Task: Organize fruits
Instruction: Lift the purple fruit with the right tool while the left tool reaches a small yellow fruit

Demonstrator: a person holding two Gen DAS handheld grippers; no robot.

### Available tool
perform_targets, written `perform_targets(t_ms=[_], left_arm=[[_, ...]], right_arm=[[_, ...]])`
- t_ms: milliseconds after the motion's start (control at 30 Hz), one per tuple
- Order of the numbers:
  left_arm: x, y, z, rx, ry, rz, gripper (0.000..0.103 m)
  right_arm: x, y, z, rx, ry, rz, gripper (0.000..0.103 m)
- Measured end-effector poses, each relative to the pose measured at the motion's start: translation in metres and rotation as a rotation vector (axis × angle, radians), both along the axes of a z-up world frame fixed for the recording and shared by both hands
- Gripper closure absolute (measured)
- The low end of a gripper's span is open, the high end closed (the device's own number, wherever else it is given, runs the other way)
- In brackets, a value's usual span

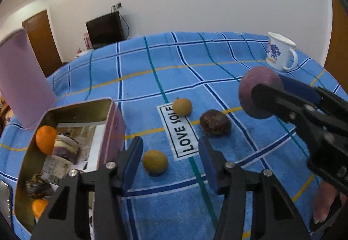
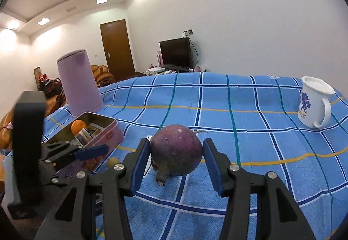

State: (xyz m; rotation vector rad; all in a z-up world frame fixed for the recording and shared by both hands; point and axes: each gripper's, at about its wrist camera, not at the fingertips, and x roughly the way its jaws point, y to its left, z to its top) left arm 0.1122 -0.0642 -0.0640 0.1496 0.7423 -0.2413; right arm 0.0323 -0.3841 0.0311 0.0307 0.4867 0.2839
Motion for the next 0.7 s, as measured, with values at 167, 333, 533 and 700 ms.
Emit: perform_targets(t_ms=[167, 333, 533, 700], left_arm=[[0.009, 0.008, -0.004, -0.029, 0.040, 0.005, 0.049], [0.007, 0.010, -0.004, -0.038, 0.037, -0.005, 0.052], [0.003, 0.007, -0.004, -0.037, 0.046, -0.037, 0.050], [-0.005, 0.008, 0.001, -0.114, 0.024, -0.132, 0.049]], right_arm=[[-0.002, -0.004, 0.001, 0.010, -0.007, 0.008, 0.061], [0.001, -0.001, -0.001, 0.000, 0.010, 0.016, 0.061], [0.008, -0.001, -0.005, 0.008, 0.053, 0.034, 0.061], [0.003, -0.004, -0.007, -0.021, 0.082, 0.015, 0.060]])
